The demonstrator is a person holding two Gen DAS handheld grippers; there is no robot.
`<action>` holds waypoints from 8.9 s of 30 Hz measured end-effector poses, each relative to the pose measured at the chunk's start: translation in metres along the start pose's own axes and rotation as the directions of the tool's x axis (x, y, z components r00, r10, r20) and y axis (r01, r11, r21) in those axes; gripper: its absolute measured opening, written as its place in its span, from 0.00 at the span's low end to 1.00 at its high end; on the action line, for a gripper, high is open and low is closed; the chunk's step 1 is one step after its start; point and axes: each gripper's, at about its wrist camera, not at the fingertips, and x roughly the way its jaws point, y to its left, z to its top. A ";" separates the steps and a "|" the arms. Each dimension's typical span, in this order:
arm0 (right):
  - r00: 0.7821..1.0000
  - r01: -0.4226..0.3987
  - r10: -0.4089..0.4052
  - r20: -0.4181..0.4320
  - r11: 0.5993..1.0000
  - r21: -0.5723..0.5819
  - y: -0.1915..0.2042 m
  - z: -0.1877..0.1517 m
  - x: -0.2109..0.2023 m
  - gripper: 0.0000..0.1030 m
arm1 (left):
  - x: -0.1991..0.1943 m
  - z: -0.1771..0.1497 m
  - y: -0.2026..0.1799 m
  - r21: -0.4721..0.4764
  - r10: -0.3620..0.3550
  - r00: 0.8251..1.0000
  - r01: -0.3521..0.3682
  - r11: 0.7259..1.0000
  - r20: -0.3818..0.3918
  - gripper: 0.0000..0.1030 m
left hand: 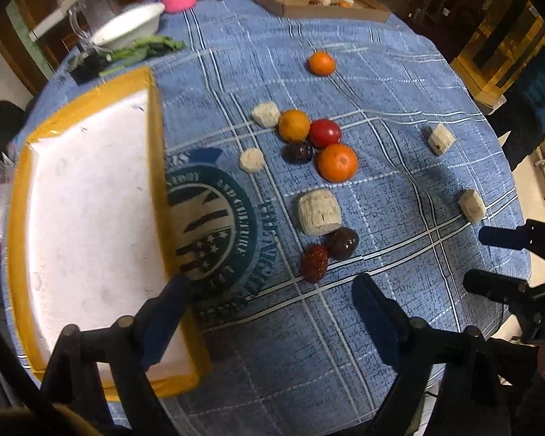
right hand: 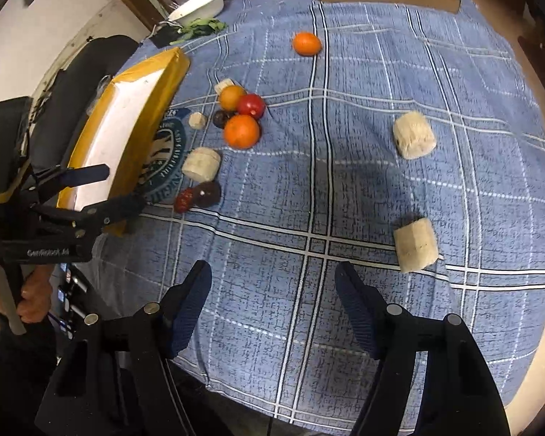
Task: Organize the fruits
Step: 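Grasp the pale cube with the right gripper while the left grasps another cube, then carry both pale cubes into the white tray and open both grippers, then grasp the red date with the left gripper while the right grasps a pale cube, then place the red date and pale cube into the tray, opening both grippers, then grasp the dark date with the left gripper while the right grasps an orange, then drop the dark date and orange into the tray, opening both grippers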
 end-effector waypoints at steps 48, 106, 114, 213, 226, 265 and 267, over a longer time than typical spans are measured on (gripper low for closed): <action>0.988 -0.036 0.055 0.142 0.991 -0.131 0.116 0.023 0.002 0.29 | -0.065 -0.069 0.145 -0.281 0.037 0.989 0.006 0.960 0.145 0.35; 0.955 -0.086 0.042 0.294 0.987 0.137 -0.020 -0.033 -0.013 0.58 | 0.038 -0.009 -0.034 0.156 0.064 0.998 -0.064 0.986 0.003 0.31; 0.951 -0.014 -0.054 0.303 0.976 0.217 -0.063 0.006 -0.020 0.50 | 0.021 -0.031 -0.012 0.074 -0.061 0.998 0.061 0.995 -0.003 0.21; 0.963 -0.102 0.032 0.269 0.963 0.251 -0.028 -0.018 0.010 0.49 | 0.038 0.011 -0.045 0.147 -0.025 1.000 0.024 0.989 0.011 0.23; 0.976 -0.062 0.021 0.219 0.981 0.185 0.010 0.047 0.044 0.43 | -0.031 -0.032 0.037 -0.009 -0.122 0.985 0.124 0.992 0.119 0.22; 0.985 -0.033 0.063 0.162 0.982 -0.184 0.211 0.048 0.047 0.29 | -0.041 -0.103 0.190 -0.315 0.012 0.993 0.024 0.949 0.113 0.22; 0.987 -0.029 0.060 0.147 0.977 -0.209 0.221 0.053 0.055 0.29 | -0.039 -0.104 0.193 -0.311 0.009 0.994 0.026 0.950 0.108 0.22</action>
